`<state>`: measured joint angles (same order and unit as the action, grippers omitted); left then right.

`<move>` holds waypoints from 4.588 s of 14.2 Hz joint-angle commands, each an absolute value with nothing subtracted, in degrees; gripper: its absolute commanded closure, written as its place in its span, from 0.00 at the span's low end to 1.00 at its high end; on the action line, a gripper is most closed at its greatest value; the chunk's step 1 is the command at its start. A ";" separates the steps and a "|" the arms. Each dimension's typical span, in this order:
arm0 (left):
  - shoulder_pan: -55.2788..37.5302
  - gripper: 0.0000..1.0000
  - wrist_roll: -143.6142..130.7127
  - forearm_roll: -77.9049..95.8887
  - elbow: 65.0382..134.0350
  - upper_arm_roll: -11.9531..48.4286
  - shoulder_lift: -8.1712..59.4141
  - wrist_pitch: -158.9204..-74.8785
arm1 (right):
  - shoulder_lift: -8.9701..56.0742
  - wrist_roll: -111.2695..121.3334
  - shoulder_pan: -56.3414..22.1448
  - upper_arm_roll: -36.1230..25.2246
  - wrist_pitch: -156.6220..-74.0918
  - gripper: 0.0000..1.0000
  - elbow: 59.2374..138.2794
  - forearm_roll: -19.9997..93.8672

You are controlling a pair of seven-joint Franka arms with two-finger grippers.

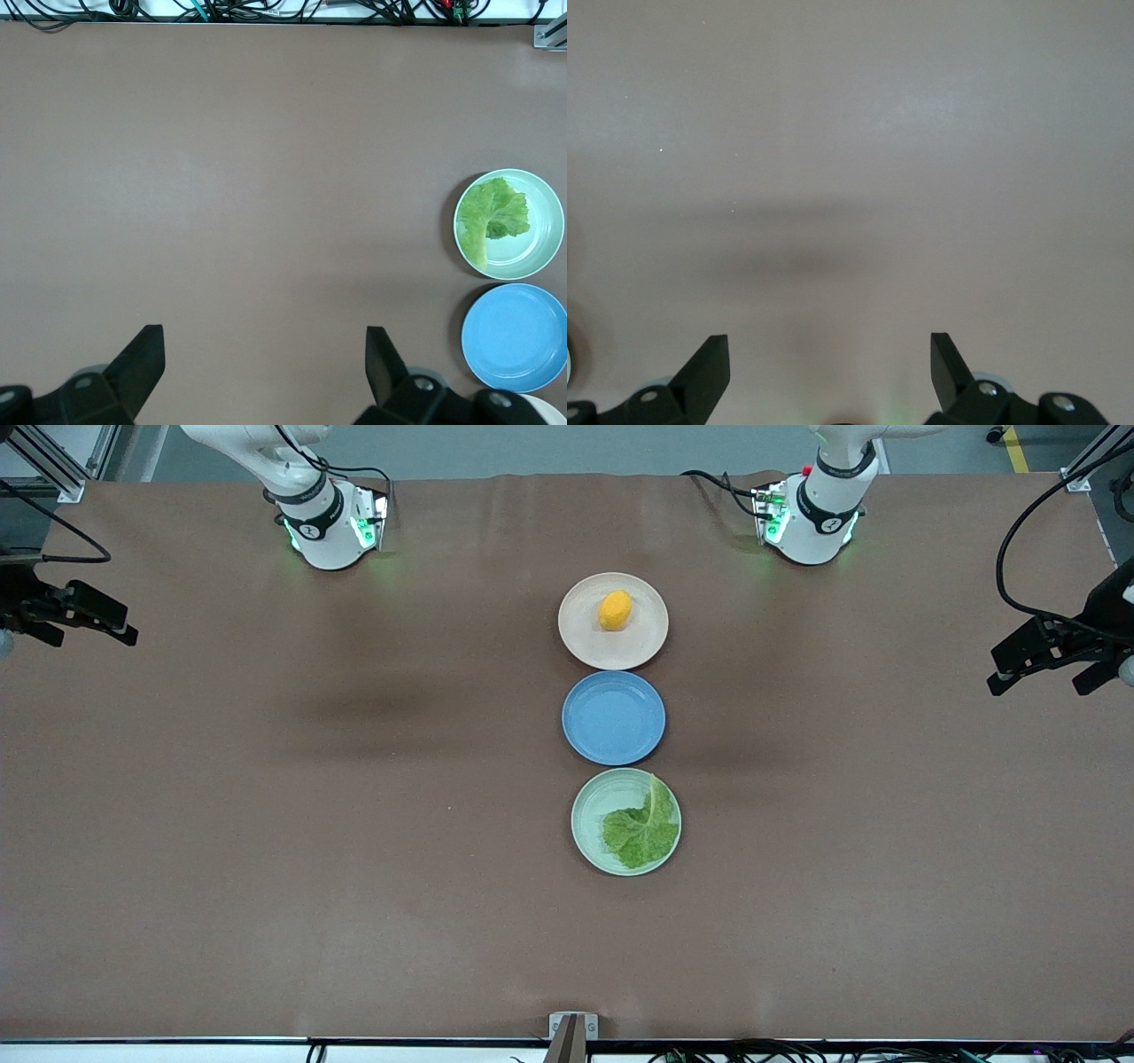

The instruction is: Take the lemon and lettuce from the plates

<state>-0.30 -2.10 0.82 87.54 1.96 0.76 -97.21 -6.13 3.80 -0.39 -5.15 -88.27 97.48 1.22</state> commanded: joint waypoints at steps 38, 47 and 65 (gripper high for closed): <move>-29.09 0.00 -97.96 -0.52 82.97 4.92 42.61 -139.46 | -1.58 -16.84 -10.01 -5.10 -86.48 0.00 98.61 3.67; -29.36 0.00 -99.76 -2.55 83.06 4.92 47.46 -140.63 | -5.62 -55.50 -35.21 -5.01 -97.89 0.00 111.25 6.86; -29.18 0.86 -99.58 -2.02 82.88 5.10 48.69 -140.71 | 31.98 -103.17 -74.79 -5.19 -136.49 0.00 103.73 3.69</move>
<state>-28.95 -98.25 -1.04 83.94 5.27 48.35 -140.62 29.50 -100.13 -73.45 -4.40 -136.36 106.47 5.22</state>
